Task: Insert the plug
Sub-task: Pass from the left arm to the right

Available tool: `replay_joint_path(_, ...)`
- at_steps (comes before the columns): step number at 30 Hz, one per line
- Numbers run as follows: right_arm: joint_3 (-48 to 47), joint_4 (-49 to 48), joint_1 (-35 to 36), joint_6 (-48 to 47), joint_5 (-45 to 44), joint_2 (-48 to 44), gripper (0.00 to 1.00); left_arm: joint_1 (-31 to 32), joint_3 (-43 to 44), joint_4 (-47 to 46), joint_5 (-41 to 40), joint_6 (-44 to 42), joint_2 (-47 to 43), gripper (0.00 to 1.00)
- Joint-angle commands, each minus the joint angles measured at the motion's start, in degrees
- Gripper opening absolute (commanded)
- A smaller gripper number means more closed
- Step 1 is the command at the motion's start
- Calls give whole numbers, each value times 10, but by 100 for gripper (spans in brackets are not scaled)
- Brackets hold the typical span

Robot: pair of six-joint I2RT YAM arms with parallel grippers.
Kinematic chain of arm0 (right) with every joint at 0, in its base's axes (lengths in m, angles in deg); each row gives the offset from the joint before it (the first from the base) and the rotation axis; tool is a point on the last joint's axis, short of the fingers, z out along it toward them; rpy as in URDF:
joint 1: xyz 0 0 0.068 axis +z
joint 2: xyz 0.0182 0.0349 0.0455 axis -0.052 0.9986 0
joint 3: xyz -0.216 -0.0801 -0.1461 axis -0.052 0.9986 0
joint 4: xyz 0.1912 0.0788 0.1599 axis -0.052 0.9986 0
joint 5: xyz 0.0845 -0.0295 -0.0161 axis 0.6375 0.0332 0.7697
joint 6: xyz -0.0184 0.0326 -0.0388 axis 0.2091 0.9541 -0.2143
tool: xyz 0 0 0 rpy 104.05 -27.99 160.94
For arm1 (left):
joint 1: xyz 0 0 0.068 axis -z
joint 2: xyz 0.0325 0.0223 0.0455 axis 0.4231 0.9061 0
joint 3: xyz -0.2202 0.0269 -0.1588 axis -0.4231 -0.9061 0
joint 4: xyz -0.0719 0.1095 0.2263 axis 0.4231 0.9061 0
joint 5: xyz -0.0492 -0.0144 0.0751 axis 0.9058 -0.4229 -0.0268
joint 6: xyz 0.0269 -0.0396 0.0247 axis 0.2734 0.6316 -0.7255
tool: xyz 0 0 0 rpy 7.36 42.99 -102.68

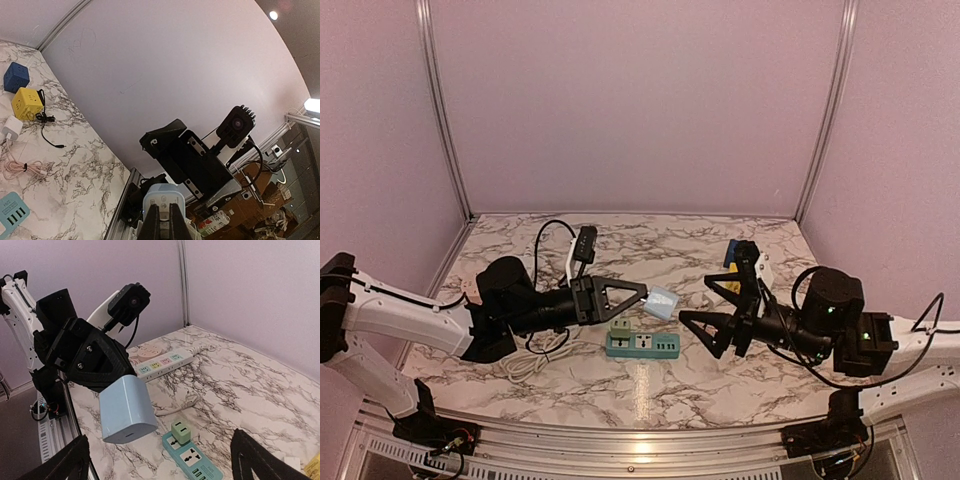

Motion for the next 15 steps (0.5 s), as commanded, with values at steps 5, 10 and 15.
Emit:
replay_joint_path(5,2,-117,-10,205,80,13,90,-1,-17,-107,23,-72,-30,0)
replay_joint_path(10,22,-204,-21,267,124,27,84,2,-26,-145,29,-73,-27,0)
replay_joint_path(15,10,-224,-23,276,164,74,76,4,-37,-167,32,-75,-30,0)
